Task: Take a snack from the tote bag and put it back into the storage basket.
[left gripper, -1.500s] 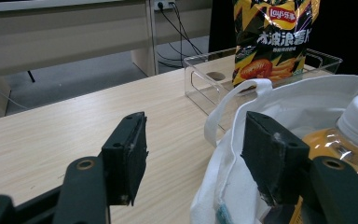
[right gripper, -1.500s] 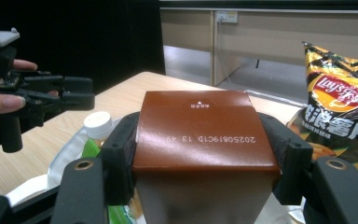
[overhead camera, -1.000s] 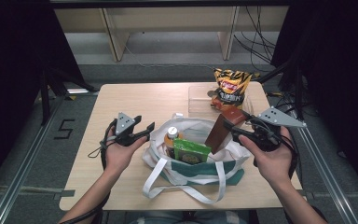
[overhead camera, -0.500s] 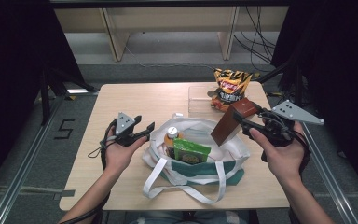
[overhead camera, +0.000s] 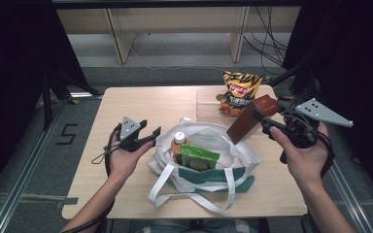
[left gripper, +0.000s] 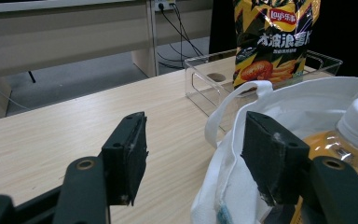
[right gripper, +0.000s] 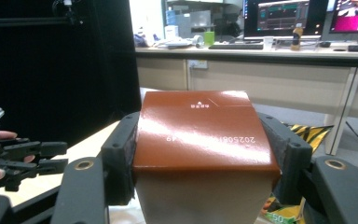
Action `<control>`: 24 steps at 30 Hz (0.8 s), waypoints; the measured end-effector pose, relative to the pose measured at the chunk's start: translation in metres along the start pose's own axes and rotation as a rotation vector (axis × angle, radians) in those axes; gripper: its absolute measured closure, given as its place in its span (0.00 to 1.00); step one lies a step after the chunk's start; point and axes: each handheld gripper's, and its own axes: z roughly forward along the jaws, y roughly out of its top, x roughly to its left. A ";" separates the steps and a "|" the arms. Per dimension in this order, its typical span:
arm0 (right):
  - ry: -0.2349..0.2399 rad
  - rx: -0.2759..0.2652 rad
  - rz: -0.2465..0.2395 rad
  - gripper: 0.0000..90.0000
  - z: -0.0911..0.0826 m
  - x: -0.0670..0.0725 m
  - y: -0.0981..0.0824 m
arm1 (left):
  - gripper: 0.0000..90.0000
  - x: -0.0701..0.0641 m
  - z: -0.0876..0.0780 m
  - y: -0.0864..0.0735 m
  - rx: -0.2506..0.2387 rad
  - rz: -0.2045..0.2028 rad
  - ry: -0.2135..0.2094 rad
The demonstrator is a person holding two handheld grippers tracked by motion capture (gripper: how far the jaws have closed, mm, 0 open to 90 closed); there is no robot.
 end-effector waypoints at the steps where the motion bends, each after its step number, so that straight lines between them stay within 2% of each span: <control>1: -0.013 -0.012 -0.005 0.44 0.000 -0.001 0.001 | 0.44 0.000 0.000 0.000 0.000 0.000 0.000; 5: -0.034 -0.019 0.002 0.44 -0.002 -0.005 0.004 | 0.44 0.000 0.000 0.000 -0.001 0.000 0.000; 6: -0.034 -0.017 -0.011 0.44 -0.002 -0.007 0.005 | 0.44 0.000 0.000 0.000 -0.002 0.000 0.000; 12: -0.068 -0.036 -0.015 0.44 0.000 -0.015 0.011 | 0.44 0.001 0.000 0.000 -0.002 -0.002 0.002; 13: -0.072 -0.029 0.003 0.44 -0.001 -0.015 0.012 | 0.44 0.001 0.000 0.000 -0.002 -0.001 0.002; 14: -0.075 -0.042 -0.015 0.44 0.000 -0.017 0.013 | 0.44 0.001 0.000 0.000 -0.002 0.000 0.001; 16: -0.077 -0.035 -0.002 0.44 0.000 -0.019 0.015 | 0.44 0.000 0.000 0.000 -0.002 0.000 0.001; 17: -0.085 -0.040 -0.013 0.44 0.000 -0.020 0.016 | 0.44 0.000 0.000 0.000 -0.002 0.000 0.000; 24: -0.119 -0.051 -0.014 0.44 0.004 -0.028 0.021 | 0.44 0.001 -0.001 0.001 -0.003 -0.002 0.003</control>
